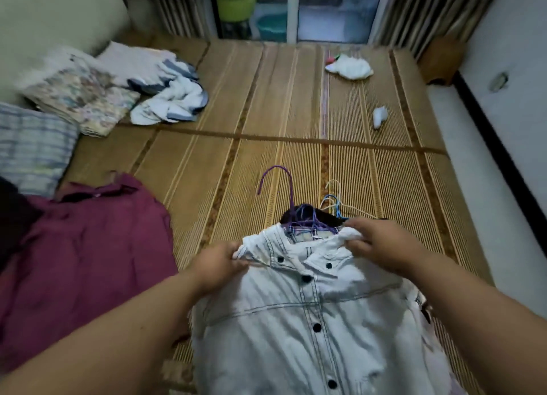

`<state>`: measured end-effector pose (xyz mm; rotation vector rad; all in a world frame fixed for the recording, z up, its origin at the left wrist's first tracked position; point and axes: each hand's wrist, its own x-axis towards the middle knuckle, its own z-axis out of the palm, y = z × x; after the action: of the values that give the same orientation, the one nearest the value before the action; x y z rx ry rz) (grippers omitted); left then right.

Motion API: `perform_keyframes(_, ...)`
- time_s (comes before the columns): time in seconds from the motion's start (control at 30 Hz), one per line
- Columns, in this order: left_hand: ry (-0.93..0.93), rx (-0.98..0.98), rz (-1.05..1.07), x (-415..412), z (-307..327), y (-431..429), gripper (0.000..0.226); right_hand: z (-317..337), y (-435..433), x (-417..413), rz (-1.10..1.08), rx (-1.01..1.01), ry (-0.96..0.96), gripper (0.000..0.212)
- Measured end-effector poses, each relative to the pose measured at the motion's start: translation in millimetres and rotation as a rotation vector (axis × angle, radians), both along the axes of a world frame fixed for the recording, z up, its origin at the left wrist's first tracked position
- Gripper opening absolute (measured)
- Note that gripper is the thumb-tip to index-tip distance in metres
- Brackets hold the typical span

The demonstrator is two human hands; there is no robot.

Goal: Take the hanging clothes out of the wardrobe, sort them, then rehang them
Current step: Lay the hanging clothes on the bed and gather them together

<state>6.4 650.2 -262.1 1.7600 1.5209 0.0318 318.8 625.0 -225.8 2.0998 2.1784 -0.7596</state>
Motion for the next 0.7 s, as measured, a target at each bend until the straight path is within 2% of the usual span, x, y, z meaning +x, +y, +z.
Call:
perform_keyframes(0.17, -0.048, 0.087, 0.051, -79, 60, -38, 0.017, 71, -14, -65, 0.113, 0.045, -0.032, 0.033)
perform_keyframes(0.37, -0.119, 0.212, 0.152, -213, 117, -83, 0.014, 128, -30, -195, 0.199, 0.141, -0.001, 0.028)
perform_keyframes(0.5, -0.169, 0.289, 0.248, -308, 154, -106, 0.005, 151, -48, -290, 0.163, 0.186, 0.034, 0.028)
perform_keyframes(0.57, -0.213, 0.319, 0.28, -355, 168, -119, 0.018, 158, -56, -338, 0.154, 0.2, 0.041, 0.026)
perform_keyframes(0.7, -0.15, 0.366, 0.29, -441, 182, -137, 0.012, 166, -62, -423, 0.169, 0.215, 0.08, 0.024)
